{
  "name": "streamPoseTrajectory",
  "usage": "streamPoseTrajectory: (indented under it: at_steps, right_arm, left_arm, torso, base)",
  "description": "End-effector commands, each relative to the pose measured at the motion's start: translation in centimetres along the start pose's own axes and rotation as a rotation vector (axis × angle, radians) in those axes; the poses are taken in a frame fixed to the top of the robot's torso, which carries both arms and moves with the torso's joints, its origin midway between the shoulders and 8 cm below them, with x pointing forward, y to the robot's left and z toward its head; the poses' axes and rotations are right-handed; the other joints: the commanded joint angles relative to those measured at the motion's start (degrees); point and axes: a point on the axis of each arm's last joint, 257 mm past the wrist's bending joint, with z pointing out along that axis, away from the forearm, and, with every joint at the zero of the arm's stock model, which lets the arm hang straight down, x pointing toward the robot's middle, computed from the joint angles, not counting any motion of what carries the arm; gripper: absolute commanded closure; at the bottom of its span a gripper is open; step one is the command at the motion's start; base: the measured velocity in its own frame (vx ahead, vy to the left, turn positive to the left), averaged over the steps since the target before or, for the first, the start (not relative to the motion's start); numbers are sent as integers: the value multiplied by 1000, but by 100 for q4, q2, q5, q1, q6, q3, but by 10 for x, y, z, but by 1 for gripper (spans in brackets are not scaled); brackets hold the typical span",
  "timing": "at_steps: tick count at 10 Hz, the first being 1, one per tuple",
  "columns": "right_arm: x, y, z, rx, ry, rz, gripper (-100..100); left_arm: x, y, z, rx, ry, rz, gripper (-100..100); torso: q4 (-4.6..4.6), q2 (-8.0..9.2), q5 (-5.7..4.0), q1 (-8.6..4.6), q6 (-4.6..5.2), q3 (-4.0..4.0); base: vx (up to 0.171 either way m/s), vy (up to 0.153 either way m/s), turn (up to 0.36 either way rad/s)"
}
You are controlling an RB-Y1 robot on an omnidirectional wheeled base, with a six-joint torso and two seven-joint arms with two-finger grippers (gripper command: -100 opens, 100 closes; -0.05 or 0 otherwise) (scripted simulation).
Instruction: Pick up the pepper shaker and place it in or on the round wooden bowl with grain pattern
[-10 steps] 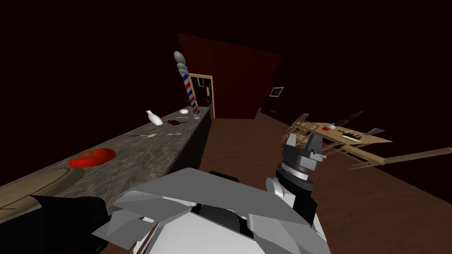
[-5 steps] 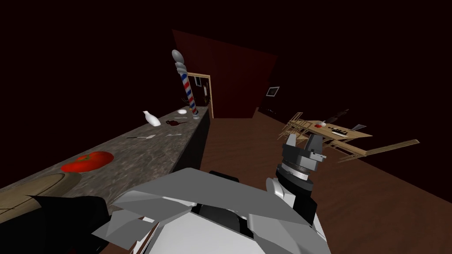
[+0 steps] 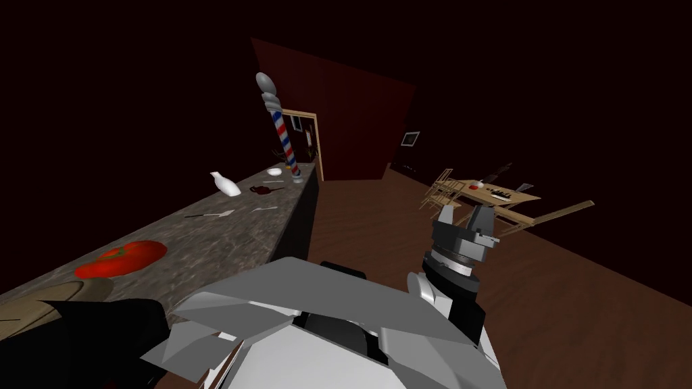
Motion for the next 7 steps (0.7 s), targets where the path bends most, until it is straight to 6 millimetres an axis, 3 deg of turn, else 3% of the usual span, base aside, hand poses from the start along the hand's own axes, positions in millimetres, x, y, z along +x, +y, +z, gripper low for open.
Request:
streamPoseTrajectory:
  at_steps: [1, 7]
  right_arm:
    - [0, 0, 0, 0, 0, 0, 0]
    - [0, 0, 0, 0, 0, 0, 0]
  left_arm:
    - [-1, -3, -3, 22, 7, -46, 100]
    - [-2, -10, -13, 86, 39, -174, 100]
  torso:
    - [0, 0, 0, 0, 0, 0]
    - [8, 9, -4, -5, 5, 8]
  base:
    - [-40, 62, -95]
    - [-51, 80, -114]
